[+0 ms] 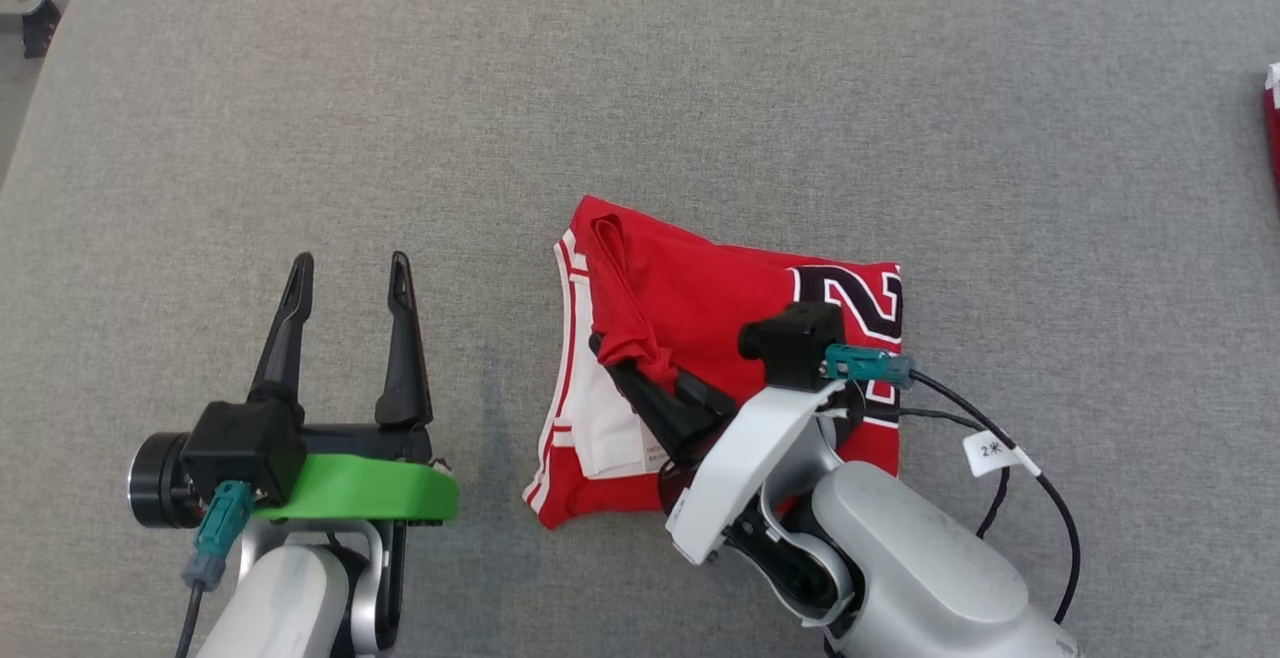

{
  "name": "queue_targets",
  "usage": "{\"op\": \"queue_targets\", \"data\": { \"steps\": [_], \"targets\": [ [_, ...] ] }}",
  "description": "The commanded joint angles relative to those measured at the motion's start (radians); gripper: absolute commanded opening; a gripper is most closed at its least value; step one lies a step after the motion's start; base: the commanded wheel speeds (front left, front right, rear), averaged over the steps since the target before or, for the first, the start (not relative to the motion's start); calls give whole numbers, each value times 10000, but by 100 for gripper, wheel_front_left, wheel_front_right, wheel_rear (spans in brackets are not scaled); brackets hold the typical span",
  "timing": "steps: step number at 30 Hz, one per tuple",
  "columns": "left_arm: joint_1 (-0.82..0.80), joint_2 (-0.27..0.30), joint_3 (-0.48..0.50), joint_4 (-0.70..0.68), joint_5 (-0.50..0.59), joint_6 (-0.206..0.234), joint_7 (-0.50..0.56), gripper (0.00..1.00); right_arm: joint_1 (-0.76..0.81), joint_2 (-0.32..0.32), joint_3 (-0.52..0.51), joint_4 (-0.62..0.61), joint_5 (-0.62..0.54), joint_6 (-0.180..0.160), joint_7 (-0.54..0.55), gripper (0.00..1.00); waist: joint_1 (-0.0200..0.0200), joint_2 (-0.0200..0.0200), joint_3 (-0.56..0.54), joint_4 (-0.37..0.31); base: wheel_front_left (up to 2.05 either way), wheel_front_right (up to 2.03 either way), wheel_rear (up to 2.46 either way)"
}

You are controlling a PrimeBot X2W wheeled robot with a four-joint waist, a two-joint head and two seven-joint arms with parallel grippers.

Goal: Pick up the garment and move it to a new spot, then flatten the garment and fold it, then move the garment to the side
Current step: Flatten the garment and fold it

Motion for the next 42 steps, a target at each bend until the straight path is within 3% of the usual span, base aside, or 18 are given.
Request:
{"op": "queue_targets", "data": {
  "steps": [1,2,3,10,13,17,22,29,33,42],
  "targets": [
    [-191,-45,22,22,62,-51,-73,100,-289,-14,182,218,39,4,-236,22,0,0,51,7,0,0,0],
    [-206,-60,30,47,81,-69,-76,100,-457,-10,376,423,0,4,-374,72,0,0,64,-9,0,0,0],
    [-212,-72,35,64,93,-67,-79,100,-555,-8,515,523,51,4,-552,100,0,0,70,-23,0,0,0],
    [-201,-121,131,172,153,-116,-70,100,-1329,-32,1054,625,-423,4,-2078,100,0,0,21,-217,0,0,0],
    [-133,-118,176,175,162,-130,-74,100,-1402,-388,832,309,-775,4,-2274,100,0,0,-24,-324,0,0,0],
    [-33,-93,256,181,187,-113,-77,100,-890,-1084,-339,-373,-1506,4,-2348,100,0,0,-138,-476,0,0,0],
    [183,15,428,149,218,-34,-68,100,470,-1886,-2849,-1337,-2402,2,-2353,100,0,0,-355,-770,0,0,0],
    [610,302,571,188,274,50,-68,100,2748,-1962,-5832,-2331,-3522,4,-2178,100,0,0,-896,-1225,0,0,0],
    [950,515,557,240,366,84,-54,100,3710,-1663,-6665,-2934,-4013,2,-1760,100,0,0,-1352,-1427,0,0,0],
    [1655,799,419,388,395,79,-19,100,5277,-1139,-7234,-3976,-4573,4,-795,100,0,0,-2436,-1548,0,0,0]
  ]
}}
